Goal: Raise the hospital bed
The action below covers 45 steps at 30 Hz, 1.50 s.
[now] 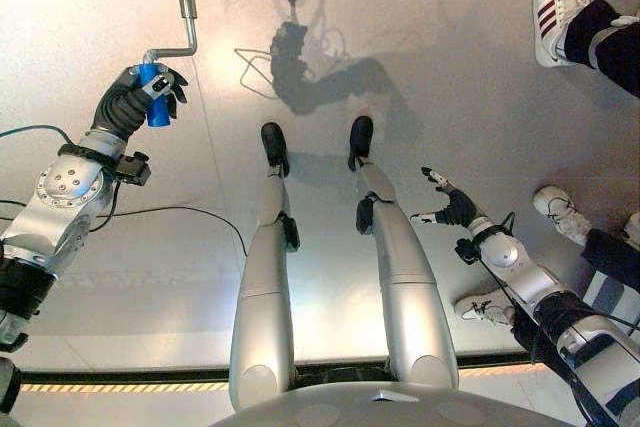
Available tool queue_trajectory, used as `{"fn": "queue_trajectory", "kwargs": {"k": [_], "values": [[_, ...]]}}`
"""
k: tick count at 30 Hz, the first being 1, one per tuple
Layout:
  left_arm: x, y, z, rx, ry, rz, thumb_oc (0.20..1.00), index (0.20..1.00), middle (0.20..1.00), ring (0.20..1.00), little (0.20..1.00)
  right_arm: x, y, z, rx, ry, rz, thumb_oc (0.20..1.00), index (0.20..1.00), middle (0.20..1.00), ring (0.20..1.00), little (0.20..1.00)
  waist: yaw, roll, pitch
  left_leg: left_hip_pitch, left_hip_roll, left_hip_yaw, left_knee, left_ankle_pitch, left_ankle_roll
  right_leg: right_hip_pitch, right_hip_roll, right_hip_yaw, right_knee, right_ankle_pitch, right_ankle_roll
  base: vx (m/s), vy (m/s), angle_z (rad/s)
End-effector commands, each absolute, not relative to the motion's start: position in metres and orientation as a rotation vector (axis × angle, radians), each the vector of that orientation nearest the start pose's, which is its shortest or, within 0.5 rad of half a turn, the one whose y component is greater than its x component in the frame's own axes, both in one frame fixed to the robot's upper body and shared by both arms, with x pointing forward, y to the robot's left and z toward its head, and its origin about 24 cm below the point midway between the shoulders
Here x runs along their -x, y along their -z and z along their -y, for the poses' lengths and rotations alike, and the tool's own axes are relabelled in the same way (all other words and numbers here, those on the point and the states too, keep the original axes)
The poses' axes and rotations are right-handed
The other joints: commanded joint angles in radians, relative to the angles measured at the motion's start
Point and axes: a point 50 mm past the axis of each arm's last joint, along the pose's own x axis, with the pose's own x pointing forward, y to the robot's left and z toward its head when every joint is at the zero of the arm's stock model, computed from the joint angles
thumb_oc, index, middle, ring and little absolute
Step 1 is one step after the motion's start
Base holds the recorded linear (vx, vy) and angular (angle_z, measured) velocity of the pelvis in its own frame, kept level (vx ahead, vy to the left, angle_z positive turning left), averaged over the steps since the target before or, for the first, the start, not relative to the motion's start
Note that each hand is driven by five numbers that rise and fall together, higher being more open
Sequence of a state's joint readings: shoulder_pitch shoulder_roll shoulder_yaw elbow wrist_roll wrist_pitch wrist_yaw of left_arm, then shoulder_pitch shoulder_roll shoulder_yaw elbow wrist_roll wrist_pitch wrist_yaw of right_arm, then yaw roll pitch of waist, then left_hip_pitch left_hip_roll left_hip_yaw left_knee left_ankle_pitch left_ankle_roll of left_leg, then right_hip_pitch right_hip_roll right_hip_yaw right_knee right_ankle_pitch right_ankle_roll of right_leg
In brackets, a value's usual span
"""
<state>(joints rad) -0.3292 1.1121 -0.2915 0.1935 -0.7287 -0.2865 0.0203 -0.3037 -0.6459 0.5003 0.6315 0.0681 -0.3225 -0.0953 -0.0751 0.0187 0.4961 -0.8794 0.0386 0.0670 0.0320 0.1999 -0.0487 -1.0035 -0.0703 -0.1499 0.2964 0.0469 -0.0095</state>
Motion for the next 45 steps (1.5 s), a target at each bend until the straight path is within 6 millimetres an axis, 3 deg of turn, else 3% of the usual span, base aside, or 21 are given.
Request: {"fn": "queue_trajectory", "kwargs": {"k": [1, 6, 23, 31, 38, 45], "values": [[-0.274, -0.147, -0.303, -0.414, 0.042, 0.209, 0.200, 0.200, 0.200, 0.200, 0.200, -0.261, 0.004, 0.245, 0.726, -0.242, -0.165, 1.000, 1.000, 1.000, 1.000, 1.000, 0.012, 0.010, -0.028, 0.019, -0.102, -0.010, 0.022, -0.054, 0.058, 0.053, 0.030, -0.021, -0.135, 0.125, 0.116, 0.00, 0.000, 0.00], [-0.289, -0.135, -0.310, -0.375, -0.062, 0.178, 0.200, 0.200, 0.200, 0.200, 0.200, -0.266, 0.000, 0.241, 0.720, -0.229, -0.141, 1.000, 1.000, 1.000, 1.000, 1.000, 0.006, 0.000, -0.025, 0.019, -0.102, -0.008, 0.021, -0.055, 0.059, 0.054, 0.030, -0.021, -0.137, 0.124, 0.115, 0.00, 0.013, 0.00], [-0.346, -0.141, -0.311, -0.310, -0.285, 0.133, 0.200, 0.200, 0.200, 0.200, 0.200, -0.279, -0.008, 0.230, 0.707, -0.234, -0.108, 1.000, 1.000, 1.000, 1.000, 1.000, -0.029, -0.041, -0.012, 0.005, -0.095, 0.002, 0.025, -0.062, 0.061, 0.040, 0.037, -0.011, -0.134, 0.123, 0.111, 0.00, 0.000, 0.00], [-0.358, -0.152, -0.302, -0.366, -0.280, 0.140, 0.200, 0.200, 0.200, 0.200, 0.200, -0.280, -0.008, 0.228, 0.697, -0.250, -0.116, 1.000, 1.000, 1.000, 1.000, 1.000, -0.040, -0.046, -0.004, -0.021, -0.099, 0.011, 0.079, -0.097, 0.069, 0.016, 0.035, 0.001, -0.105, 0.116, 0.108, 0.00, 0.000, 0.00], [-0.365, -0.146, -0.300, -0.368, -0.301, 0.093, 0.200, 0.200, 0.200, 0.200, 0.200, -0.282, -0.009, 0.223, 0.698, -0.280, -0.108, 1.000, 1.000, 1.000, 1.000, 1.000, -0.055, -0.059, -0.007, -0.057, -0.098, 0.025, 0.135, -0.129, 0.078, -0.011, 0.036, 0.017, -0.081, 0.114, 0.105, 0.01, 0.000, -0.02], [-0.379, -0.163, -0.286, -0.379, -0.314, 0.124, 0.200, 0.200, 0.200, 0.200, 0.200, -0.282, -0.012, 0.219, 0.680, -0.290, -0.091, 1.000, 1.000, 1.000, 1.000, 1.000, -0.077, -0.075, -0.011, -0.096, -0.094, 0.024, 0.178, -0.154, 0.087, -0.045, 0.041, 0.026, -0.061, 0.106, 0.103, 0.01, -0.003, -0.01]]}}
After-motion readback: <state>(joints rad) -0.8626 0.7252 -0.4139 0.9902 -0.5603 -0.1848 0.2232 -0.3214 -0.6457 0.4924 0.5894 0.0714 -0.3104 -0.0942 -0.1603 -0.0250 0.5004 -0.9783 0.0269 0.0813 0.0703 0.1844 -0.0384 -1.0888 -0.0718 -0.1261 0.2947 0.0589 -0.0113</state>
